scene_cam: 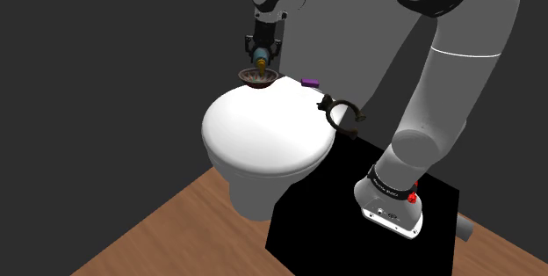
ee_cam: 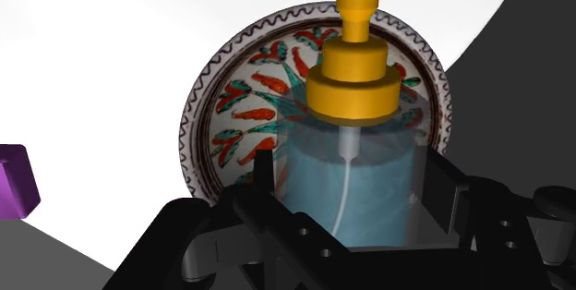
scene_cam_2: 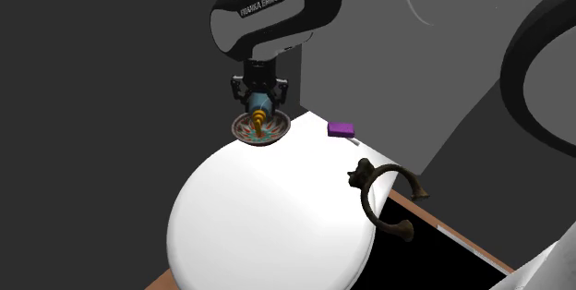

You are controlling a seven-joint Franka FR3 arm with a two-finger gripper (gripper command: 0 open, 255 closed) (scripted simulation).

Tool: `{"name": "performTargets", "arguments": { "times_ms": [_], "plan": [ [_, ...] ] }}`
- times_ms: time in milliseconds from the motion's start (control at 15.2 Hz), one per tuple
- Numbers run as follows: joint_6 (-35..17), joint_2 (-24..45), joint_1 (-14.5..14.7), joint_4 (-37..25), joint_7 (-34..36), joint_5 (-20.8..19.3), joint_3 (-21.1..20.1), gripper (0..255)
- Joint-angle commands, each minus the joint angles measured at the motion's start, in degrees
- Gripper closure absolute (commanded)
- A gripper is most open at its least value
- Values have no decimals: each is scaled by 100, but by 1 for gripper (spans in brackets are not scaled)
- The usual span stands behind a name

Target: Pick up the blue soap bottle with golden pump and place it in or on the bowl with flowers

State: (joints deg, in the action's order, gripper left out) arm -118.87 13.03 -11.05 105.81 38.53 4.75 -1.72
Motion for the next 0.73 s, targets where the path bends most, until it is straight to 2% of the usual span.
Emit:
{"name": "performTargets", "arguments": {
  "times_ms": [0,528,594,660],
  "plan": [
    [-154,74,8,75,-1,3,-5,255],
    [-154,74,8,75,-1,3,-5,255],
    [-154,74,8,75,-1,3,-5,0],
    [-154,75,8,75,-1,3,-5,0]
  ]
}}
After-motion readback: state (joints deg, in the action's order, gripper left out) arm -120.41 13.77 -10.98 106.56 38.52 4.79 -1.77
